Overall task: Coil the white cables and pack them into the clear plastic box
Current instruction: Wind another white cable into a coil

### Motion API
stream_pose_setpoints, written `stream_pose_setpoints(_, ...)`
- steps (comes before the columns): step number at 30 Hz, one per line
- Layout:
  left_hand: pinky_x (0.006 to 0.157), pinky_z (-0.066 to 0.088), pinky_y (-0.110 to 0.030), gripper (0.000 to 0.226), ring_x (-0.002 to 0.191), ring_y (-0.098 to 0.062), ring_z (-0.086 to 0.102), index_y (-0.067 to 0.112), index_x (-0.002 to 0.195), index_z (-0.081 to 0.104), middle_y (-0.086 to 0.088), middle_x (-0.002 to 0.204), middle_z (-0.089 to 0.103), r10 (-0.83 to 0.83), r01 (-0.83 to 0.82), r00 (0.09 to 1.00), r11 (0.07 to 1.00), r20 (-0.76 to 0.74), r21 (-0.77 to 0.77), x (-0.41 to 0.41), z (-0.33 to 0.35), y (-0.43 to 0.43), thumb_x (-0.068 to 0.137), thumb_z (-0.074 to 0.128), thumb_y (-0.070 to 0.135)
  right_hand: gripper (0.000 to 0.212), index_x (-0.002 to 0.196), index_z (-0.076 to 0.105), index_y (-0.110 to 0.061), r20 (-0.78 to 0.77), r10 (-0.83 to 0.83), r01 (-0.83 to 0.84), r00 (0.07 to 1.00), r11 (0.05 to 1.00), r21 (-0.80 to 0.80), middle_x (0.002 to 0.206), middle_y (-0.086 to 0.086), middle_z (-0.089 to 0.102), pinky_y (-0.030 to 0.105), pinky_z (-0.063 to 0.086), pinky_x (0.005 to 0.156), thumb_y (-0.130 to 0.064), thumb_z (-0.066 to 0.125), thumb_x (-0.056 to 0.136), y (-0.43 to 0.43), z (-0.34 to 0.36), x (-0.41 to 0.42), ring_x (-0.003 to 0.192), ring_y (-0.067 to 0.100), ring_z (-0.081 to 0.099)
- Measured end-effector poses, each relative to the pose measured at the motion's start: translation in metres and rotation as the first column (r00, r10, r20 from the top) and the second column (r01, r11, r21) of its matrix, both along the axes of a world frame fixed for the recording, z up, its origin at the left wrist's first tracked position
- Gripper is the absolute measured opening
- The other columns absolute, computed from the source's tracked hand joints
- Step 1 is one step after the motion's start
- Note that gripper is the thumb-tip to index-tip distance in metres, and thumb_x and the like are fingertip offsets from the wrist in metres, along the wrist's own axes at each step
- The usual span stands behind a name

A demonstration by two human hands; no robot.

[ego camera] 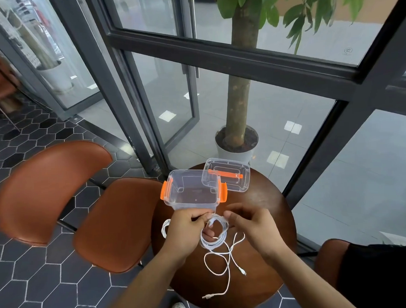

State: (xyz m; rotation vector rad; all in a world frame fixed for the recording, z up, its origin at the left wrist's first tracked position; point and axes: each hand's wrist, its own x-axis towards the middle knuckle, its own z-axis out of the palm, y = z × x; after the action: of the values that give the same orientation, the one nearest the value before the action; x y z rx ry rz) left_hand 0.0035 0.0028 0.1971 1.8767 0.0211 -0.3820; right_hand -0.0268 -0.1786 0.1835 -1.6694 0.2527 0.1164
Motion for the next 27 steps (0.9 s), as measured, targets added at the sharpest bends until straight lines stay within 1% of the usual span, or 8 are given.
stream_pose_setpoints(4, 0.066, 0.061, -0.026, 0.02, 0.072, -0.024, 0.075, 0.012, 0.103, 0.079, -0.01, 0.086, 0.078, -0.012, 0.011, 0.999, 0.999, -0.03, -0.05, 0.002, 0.001, -0.002, 0.096, 0.061, 0.005, 0.01, 0.097, 0.077, -0.007, -0.071, 0.014, -0.002, 0.997, 0.986, 0.165, 0.088, 0.014, 0.077, 0.025, 0.059, 0.065, -0.006, 0.075, 0.087, -0.004, 0.009, 0.002, 0.074, 0.029, 0.076)
stream_pose_setpoints(8, 0.079, 0.062, -0.039, 0.02, 0.075, -0.023, 0.075, 0.014, 0.105, 0.079, -0.005, 0.09, 0.079, -0.007, 0.002, 0.998, 0.998, -0.067, -0.067, 0.005, -0.003, -0.005, 0.096, 0.062, 0.008, 0.007, 0.092, 0.078, -0.006, -0.038, 0.092, -0.088, 0.995, 0.99, 0.108, 0.085, 0.016, 0.077, 0.022, 0.054, 0.063, -0.008, 0.078, 0.085, -0.004, 0.008, 0.003, 0.069, 0.019, 0.07)
stream_pose_setpoints(10, 0.084, 0.061, -0.039, 0.02, 0.082, -0.022, 0.075, 0.017, 0.105, 0.079, -0.005, 0.093, 0.079, -0.009, -0.004, 0.992, 0.994, -0.124, -0.11, 0.005, -0.001, -0.006, 0.097, 0.061, 0.012, 0.006, 0.091, 0.077, -0.004, -0.046, 0.058, -0.052, 0.997, 0.99, 0.13, 0.083, 0.017, 0.076, 0.02, 0.052, 0.059, -0.005, 0.078, 0.085, -0.004, 0.005, 0.003, 0.066, 0.016, 0.069)
stream_pose_setpoints(14, 0.078, 0.062, -0.041, 0.023, 0.08, -0.026, 0.075, 0.015, 0.108, 0.077, -0.014, 0.091, 0.078, -0.017, -0.032, 0.97, 0.98, -0.241, -0.198, 0.004, 0.006, -0.004, 0.101, 0.055, 0.019, 0.004, 0.086, 0.076, 0.0, -0.04, -0.047, 0.054, 0.998, 0.982, 0.182, 0.081, 0.018, 0.076, 0.022, 0.054, 0.059, -0.003, 0.078, 0.084, -0.001, -0.001, -0.001, 0.067, 0.021, 0.071)
stream_pose_setpoints(18, 0.073, 0.063, -0.044, 0.013, 0.081, -0.023, 0.075, 0.02, 0.103, 0.077, -0.013, 0.091, 0.076, -0.014, -0.008, 0.989, 0.988, -0.145, -0.153, 0.002, 0.006, 0.0, 0.093, 0.069, 0.021, 0.005, 0.081, 0.076, -0.006, 0.002, -0.122, 0.122, 0.992, 0.989, 0.078, 0.074, 0.01, 0.075, 0.022, 0.053, 0.059, -0.009, 0.08, 0.083, -0.001, -0.008, -0.002, 0.064, 0.017, 0.068)
stream_pose_setpoints(20, 0.072, 0.064, -0.043, 0.026, 0.086, -0.021, 0.075, 0.022, 0.109, 0.075, -0.006, 0.091, 0.075, -0.04, 0.033, 0.995, 0.996, -0.087, -0.082, 0.0, 0.004, 0.001, 0.086, 0.076, 0.012, 0.006, 0.081, 0.076, -0.008, 0.026, -0.122, 0.12, 0.992, 0.991, 0.059, 0.074, 0.009, 0.075, 0.023, 0.054, 0.06, -0.011, 0.081, 0.083, -0.001, -0.009, -0.002, 0.064, 0.017, 0.068)
stream_pose_setpoints(24, 0.081, 0.062, -0.047, 0.025, 0.086, -0.023, 0.075, 0.024, 0.105, 0.078, -0.001, 0.091, 0.078, -0.037, 0.027, 0.991, 0.997, -0.13, -0.079, 0.001, 0.005, 0.004, 0.089, 0.071, 0.006, 0.005, 0.086, 0.076, -0.005, 0.037, -0.082, 0.077, 0.996, 0.99, 0.118, 0.076, 0.012, 0.075, 0.019, 0.051, 0.059, -0.008, 0.079, 0.084, -0.001, -0.007, -0.002, 0.064, 0.015, 0.067)
stream_pose_setpoints(27, 0.085, 0.061, -0.049, 0.024, 0.088, -0.022, 0.075, 0.024, 0.108, 0.078, 0.0, 0.091, 0.078, -0.042, 0.031, 0.988, 0.997, -0.151, -0.071, 0.001, 0.002, 0.007, 0.092, 0.067, 0.009, 0.01, 0.094, 0.075, -0.002, -0.016, -0.015, 0.018, 1.0, 0.977, 0.212, 0.081, 0.016, 0.075, 0.024, 0.055, 0.062, -0.006, 0.078, 0.085, -0.001, -0.006, -0.002, 0.068, 0.02, 0.069)
